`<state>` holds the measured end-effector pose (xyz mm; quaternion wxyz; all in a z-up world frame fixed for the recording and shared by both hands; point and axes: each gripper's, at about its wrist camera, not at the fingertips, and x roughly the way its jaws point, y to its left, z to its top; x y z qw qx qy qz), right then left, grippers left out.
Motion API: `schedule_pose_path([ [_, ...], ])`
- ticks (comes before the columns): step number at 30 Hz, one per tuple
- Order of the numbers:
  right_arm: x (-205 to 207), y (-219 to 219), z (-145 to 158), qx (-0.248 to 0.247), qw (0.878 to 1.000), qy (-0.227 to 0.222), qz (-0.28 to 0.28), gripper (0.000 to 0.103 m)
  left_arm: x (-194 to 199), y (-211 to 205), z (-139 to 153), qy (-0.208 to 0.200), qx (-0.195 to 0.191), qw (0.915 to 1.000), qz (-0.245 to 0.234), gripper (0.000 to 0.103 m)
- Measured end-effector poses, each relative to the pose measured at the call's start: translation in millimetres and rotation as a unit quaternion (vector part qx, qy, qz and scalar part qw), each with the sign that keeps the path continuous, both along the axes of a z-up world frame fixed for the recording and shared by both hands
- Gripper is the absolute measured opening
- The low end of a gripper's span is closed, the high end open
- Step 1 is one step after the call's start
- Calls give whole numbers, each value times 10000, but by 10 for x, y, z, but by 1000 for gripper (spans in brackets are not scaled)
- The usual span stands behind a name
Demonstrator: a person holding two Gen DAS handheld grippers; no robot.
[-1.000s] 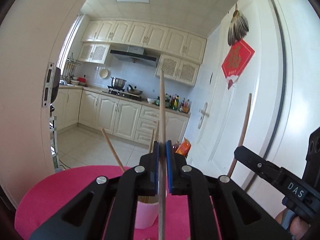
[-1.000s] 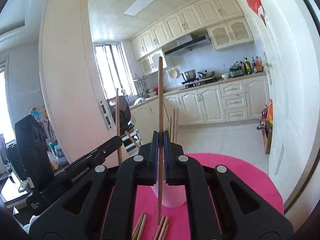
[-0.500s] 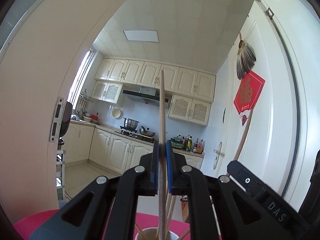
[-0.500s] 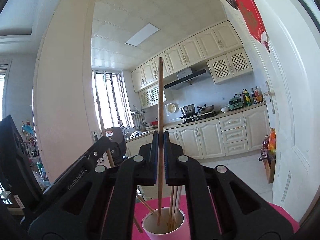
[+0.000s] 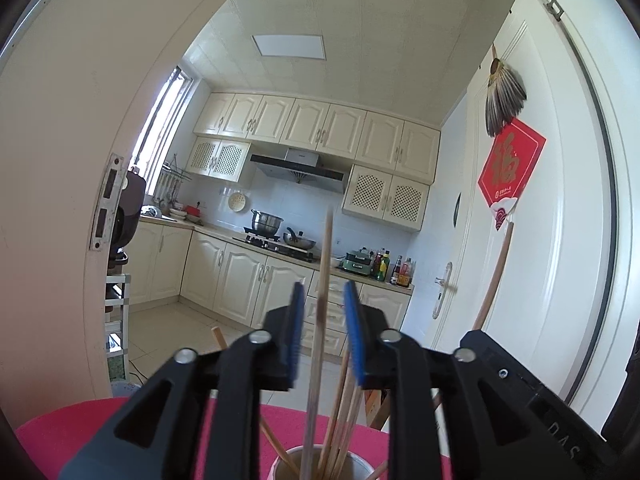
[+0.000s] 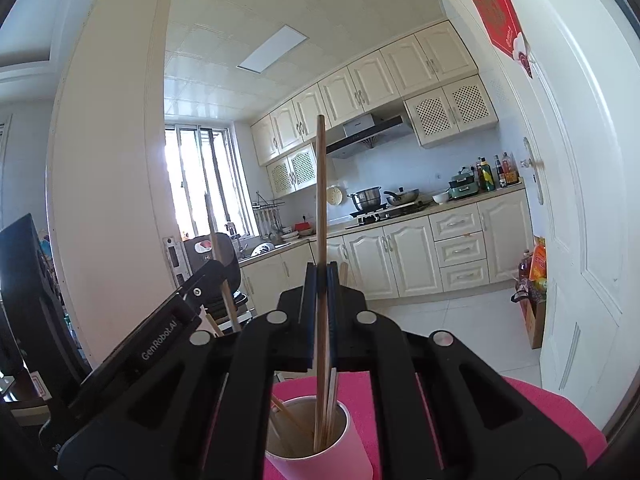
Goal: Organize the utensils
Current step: 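Lift both held chopsticks upright and lower them into the pink cup, then open both tools to release the chopsticks into the cup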
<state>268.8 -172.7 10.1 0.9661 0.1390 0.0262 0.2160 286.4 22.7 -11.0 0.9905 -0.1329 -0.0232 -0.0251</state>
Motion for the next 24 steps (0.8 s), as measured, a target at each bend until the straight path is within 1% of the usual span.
schedule_pose_path([
  [3, 10, 17, -16, -18, 10000, 63, 27, 5, 34, 1, 1, 141, 55, 9999, -4, 28],
  [5, 20, 19, -28, -19, 9999, 103, 41, 5, 42, 11, 0, 231, 80, 9997, 13, 32],
  [9, 44, 30, -28, -32, 9998, 179, 74, 5, 17, 52, 1, 397, 108, 9991, 64, 35],
  [12, 50, 56, -35, -61, 9996, 263, 87, 5, -15, 72, 19, 502, 185, 9985, 84, 42],
  [14, 60, 77, -38, -68, 9993, 346, 116, 6, -54, 87, 25, 530, 228, 9983, 111, 49],
  [17, 41, 100, -29, -135, 9990, 419, 85, 6, -115, 92, 39, 563, 348, 9976, 200, 56],
  [20, -6, 103, -25, -214, 9986, 473, 31, 8, -184, 118, 50, 636, 362, 9971, 222, 59],
  [21, -23, 95, -19, -223, 9985, 497, 0, 15, -210, 128, 53, 655, 347, 9970, 215, 60],
  [22, -44, 85, -14, -220, 9985, 501, -28, 34, -234, 134, 55, 677, 334, 9969, 221, 60],
  [23, -72, 68, -3, -208, 9986, 474, -61, 46, -260, 142, 53, 698, 325, 9968, 226, 61],
  [24, -112, 52, 12, -220, 9987, 441, -119, 51, -287, 148, 62, 715, 310, 9967, 244, 62],
])
